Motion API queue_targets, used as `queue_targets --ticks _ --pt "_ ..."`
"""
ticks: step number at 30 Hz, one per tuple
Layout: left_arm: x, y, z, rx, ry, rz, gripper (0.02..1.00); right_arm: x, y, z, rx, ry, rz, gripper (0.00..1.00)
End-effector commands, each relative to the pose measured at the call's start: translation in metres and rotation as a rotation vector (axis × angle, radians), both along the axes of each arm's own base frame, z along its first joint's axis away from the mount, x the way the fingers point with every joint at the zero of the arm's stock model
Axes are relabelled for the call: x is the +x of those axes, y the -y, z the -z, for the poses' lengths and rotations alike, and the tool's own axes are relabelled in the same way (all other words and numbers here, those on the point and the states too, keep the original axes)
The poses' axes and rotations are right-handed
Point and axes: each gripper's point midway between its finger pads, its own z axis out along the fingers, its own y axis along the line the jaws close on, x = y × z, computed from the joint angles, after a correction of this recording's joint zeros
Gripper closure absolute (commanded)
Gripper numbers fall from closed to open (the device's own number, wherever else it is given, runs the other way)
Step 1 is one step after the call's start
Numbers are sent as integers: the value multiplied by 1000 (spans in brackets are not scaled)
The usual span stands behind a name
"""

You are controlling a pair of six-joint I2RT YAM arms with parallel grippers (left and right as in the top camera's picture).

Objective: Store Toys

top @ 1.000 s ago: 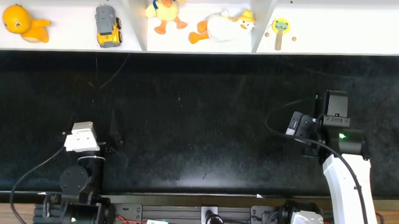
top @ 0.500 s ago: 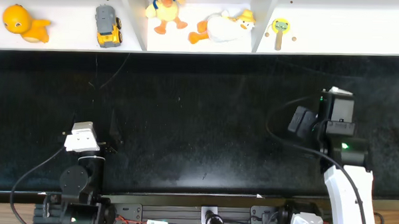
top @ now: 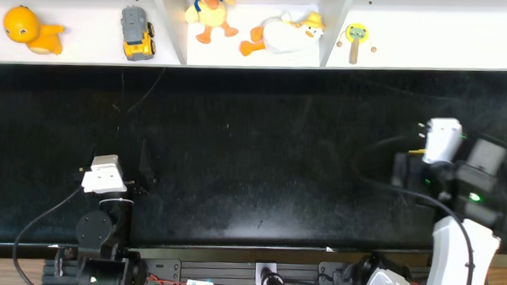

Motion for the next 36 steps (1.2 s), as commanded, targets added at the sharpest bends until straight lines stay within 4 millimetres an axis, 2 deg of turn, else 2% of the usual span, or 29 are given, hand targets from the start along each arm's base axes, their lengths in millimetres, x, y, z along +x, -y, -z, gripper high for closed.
queue_targets --ticks 1,3,6,14,23,29,36 --pt "-1 -1 -1 21 3 0 20 -9 20 6 -2 -4 -104 3" --pt "-1 -1 -1 21 3 -1 20 -13 30 13 21 -19 -63 3" --pt "-1 -1 -1 21 3 0 20 -15 34 25 71 -40 -64 5" --pt "-1 -1 -1 21 3 0 20 8 33 42 117 -29 -124 3" --pt "-1 -1 -1 21 3 0 23 20 20 61 166 -69 -164 3" --pt "-1 -1 -1 21 3 0 20 32 16 65 188 -55 -135 3" --pt "-1 -1 -1 21 3 0 20 31 11 78 233 -98 -102 9"
